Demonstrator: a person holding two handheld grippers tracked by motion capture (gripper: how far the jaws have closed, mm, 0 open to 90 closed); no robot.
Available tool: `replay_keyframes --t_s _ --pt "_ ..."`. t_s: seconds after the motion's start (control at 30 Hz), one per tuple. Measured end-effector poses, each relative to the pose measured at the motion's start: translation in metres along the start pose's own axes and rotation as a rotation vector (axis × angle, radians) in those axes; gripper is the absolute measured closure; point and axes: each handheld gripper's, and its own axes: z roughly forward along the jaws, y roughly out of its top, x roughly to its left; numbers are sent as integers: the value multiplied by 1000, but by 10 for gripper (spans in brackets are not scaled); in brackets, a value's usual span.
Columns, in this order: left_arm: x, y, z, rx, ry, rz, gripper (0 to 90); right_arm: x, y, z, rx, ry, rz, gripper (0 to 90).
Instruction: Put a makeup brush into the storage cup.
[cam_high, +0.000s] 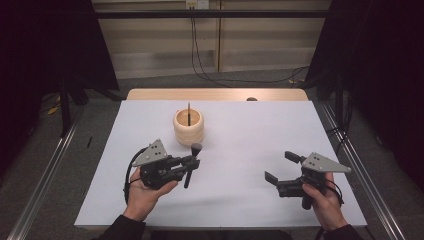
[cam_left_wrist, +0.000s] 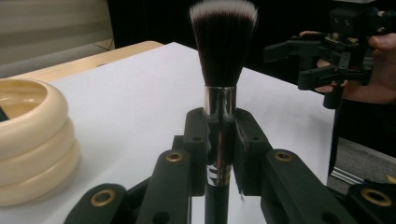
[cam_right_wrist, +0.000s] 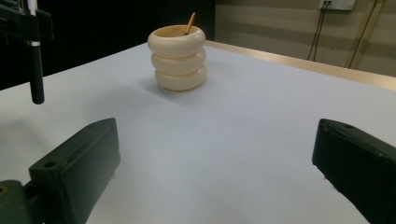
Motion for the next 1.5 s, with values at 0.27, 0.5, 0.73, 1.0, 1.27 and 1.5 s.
replay_keyframes --t_s 0.27,0.5,0.73,1.0,1.27,1.5 --pt "5 8 -8 -26 30 2 780 -2 -11 -10 -28 -67 14 9" --pt "11 12 -14 -39 67 1 780 0 -14 -16 -43 -106 6 8" --pt "19 19 -18 -70 83 0 780 -1 -23 -17 -42 -125 15 8" --pt "27 27 -18 -81 119 2 780 -3 -28 -19 -47 -145 9 8" --pt "37 39 -13 -117 149 -3 780 -4 -28 -16 -48 -136 3 8" --pt "47 49 -8 -133 149 7 780 -4 -28 -16 -45 -127 5 9"
